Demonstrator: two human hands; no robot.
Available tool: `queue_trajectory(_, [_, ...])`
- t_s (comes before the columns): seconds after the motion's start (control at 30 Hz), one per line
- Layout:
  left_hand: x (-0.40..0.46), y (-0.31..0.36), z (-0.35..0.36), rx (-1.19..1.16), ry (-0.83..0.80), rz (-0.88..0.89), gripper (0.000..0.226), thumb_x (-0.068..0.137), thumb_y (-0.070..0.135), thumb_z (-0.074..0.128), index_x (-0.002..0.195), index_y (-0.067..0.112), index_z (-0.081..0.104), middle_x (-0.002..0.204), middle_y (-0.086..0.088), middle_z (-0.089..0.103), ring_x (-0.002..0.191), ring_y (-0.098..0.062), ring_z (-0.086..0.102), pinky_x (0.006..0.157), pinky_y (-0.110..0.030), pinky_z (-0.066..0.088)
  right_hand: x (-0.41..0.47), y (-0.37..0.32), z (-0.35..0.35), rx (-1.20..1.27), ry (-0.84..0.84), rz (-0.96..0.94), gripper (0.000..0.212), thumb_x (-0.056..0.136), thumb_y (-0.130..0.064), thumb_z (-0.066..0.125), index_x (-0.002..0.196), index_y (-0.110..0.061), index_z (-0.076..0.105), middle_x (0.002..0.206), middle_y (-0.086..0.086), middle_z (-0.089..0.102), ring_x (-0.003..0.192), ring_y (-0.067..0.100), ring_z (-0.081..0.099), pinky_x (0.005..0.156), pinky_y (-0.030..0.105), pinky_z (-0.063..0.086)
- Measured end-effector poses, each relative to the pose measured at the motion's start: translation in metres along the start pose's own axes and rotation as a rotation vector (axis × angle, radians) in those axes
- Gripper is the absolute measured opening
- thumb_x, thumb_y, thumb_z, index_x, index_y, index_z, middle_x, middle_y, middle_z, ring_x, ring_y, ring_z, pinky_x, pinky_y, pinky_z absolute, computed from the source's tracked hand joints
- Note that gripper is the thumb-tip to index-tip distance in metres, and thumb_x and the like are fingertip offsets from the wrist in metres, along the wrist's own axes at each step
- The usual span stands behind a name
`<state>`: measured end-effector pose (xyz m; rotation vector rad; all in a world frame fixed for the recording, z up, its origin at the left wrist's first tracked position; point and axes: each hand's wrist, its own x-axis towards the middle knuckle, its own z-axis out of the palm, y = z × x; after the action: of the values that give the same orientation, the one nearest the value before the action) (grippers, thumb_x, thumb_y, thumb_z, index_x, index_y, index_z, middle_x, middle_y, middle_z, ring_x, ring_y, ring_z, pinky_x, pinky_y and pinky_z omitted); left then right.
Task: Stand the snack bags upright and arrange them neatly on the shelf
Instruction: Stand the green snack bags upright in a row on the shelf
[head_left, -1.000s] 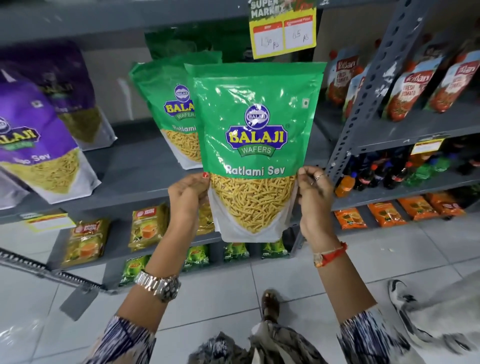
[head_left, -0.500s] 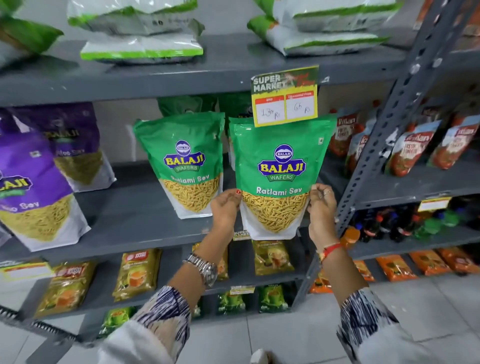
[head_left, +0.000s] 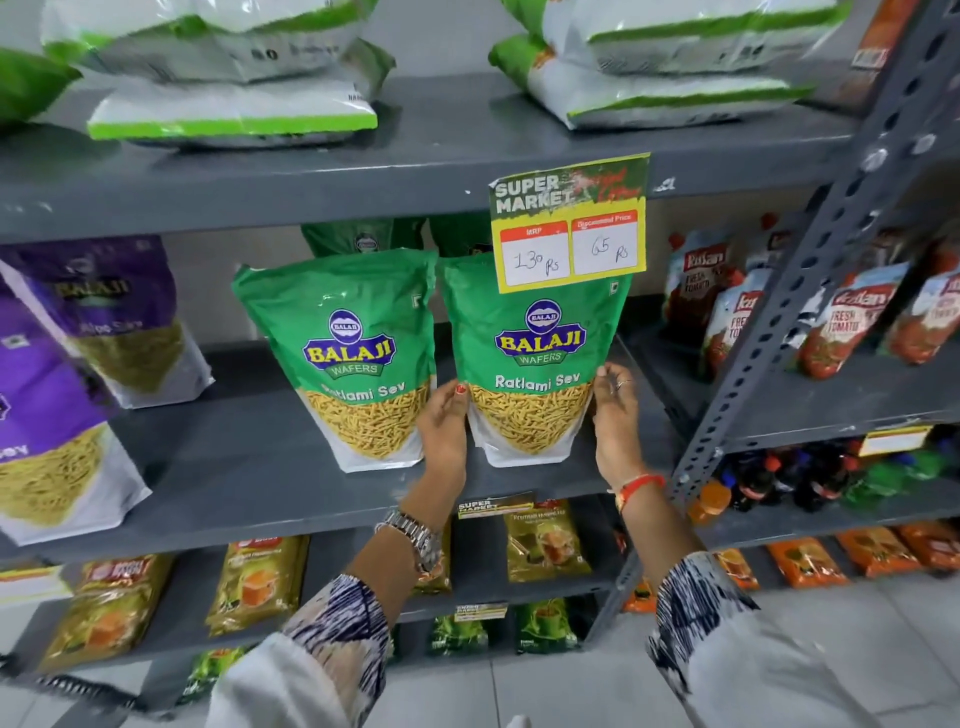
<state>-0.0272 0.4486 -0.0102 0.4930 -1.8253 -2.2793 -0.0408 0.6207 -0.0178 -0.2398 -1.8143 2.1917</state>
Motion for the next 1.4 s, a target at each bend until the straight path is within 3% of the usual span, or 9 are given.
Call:
queue_trajectory(0.17, [-0.004, -0.006, -0.003, -0.056, -0.178, -0.073, 0.037, 0.092, 0.021, 0.048, 0.127, 0.011, 0.049, 0.120, 0.001, 0.055, 0.117, -0.010, 0.052, 0.109, -0.031, 0.037, -0.004, 0.009, 0.002, 0.009, -0.078, 0.128, 0.031, 0.099, -0.034, 0.031, 0.122, -0.023, 0.050, 0.116, -0.004, 0.060, 0.107, 0.008, 0.057, 0.093, 0.028, 0.046])
queue_trajectory(0.27, [-0.005, -0.008, -0.003, -0.018, -0.255, -0.003, 0.028, 0.093, 0.017, 0.045, 0.119, 0.010, 0.054, 0.114, -0.003, 0.059, 0.085, 0.010, 0.064, 0.080, -0.010, 0.050, -0.006, 0.008, 0.005, 0.027, -0.064, 0.146, 0.030, 0.100, -0.032, 0.030, 0.119, -0.022, 0.051, 0.109, -0.007, 0.060, 0.099, 0.003, 0.057, 0.085, 0.024, 0.046])
queue_trajectory(0.6, [-0.008, -0.009, -0.012, 0.001, -0.274, -0.004, 0.021, 0.093, 0.020, 0.045, 0.112, 0.020, 0.054, 0.123, -0.009, 0.060, 0.098, -0.009, 0.062, 0.103, -0.036, 0.045, -0.010, 0.014, 0.009, 0.050, -0.067, 0.134, 0.031, 0.099, -0.036, 0.031, 0.113, -0.024, 0.055, 0.105, -0.010, 0.064, 0.095, -0.001, 0.060, 0.076, 0.019, 0.047])
queue_trajectory(0.8, [-0.020, -0.014, -0.016, 0.046, -0.161, 0.126, 0.031, 0.092, 0.013, 0.047, 0.122, 0.007, 0.049, 0.119, -0.002, 0.054, 0.106, -0.011, 0.052, 0.078, 0.000, 0.045, -0.026, 0.020, 0.011, 0.121, 0.237, 0.035, 0.017, 0.095, -0.029, 0.046, 0.109, -0.022, 0.052, 0.110, -0.006, 0.058, 0.102, 0.006, 0.055, 0.089, 0.025, 0.040])
queue_trajectory(0.93, [-0.039, -0.037, -0.046, 0.117, 0.075, 0.190, 0.024, 0.090, 0.025, 0.052, 0.107, 0.014, 0.064, 0.108, -0.001, 0.066, 0.095, -0.008, 0.058, 0.080, -0.015, 0.049, -0.063, 0.036, 0.020, 0.101, 0.398, -0.121, 0.004, 0.088, -0.027, 0.052, 0.092, -0.028, 0.053, 0.095, -0.008, 0.059, 0.088, 0.003, 0.056, 0.080, 0.028, 0.045])
queue_trajectory(1.03, [-0.042, -0.046, -0.077, 0.120, 0.349, 0.300, 0.015, 0.089, 0.020, 0.051, 0.085, 0.011, 0.063, 0.079, -0.005, 0.061, 0.073, -0.008, 0.053, 0.067, -0.034, 0.044, -0.090, 0.045, 0.043, 0.082, 0.258, -0.103, 0.010, 0.081, -0.034, 0.053, 0.088, -0.028, 0.056, 0.091, -0.006, 0.062, 0.083, 0.006, 0.060, 0.078, 0.032, 0.050])
queue_trajectory(1.17, [-0.017, -0.029, -0.119, 0.064, 0.613, 0.325, 0.012, 0.088, 0.016, 0.049, 0.089, 0.006, 0.057, 0.079, 0.004, 0.050, 0.074, -0.003, 0.050, 0.071, -0.027, 0.042, -0.116, 0.044, 0.081, 0.008, -0.041, -0.073, 0.014, 0.088, -0.018, 0.054, 0.094, -0.011, 0.065, 0.095, -0.001, 0.068, 0.083, -0.001, 0.063, 0.077, 0.026, 0.049])
queue_trajectory(1.27, [0.008, -0.005, -0.143, -0.006, 0.555, 0.302, 0.023, 0.088, 0.033, 0.049, 0.106, 0.018, 0.049, 0.109, 0.000, 0.051, 0.104, -0.024, 0.053, 0.087, -0.042, 0.045, -0.118, 0.037, 0.112, -0.100, -0.250, -0.065, 0.026, 0.093, -0.017, 0.050, 0.117, -0.008, 0.057, 0.106, 0.010, 0.066, 0.087, 0.000, 0.059, 0.075, 0.017, 0.049])
queue_trajectory(1.4, [0.037, 0.027, -0.154, -0.052, 0.319, 0.232, 0.040, 0.090, 0.046, 0.041, 0.127, 0.032, 0.036, 0.142, 0.003, 0.035, 0.132, -0.016, 0.035, 0.108, -0.043, 0.031, -0.110, 0.042, 0.147, -0.169, -0.373, 0.012, 0.073, 0.089, -0.051, 0.042, 0.148, -0.017, 0.017, 0.157, 0.005, 0.024, 0.143, 0.009, 0.022, 0.119, 0.031, 0.019])
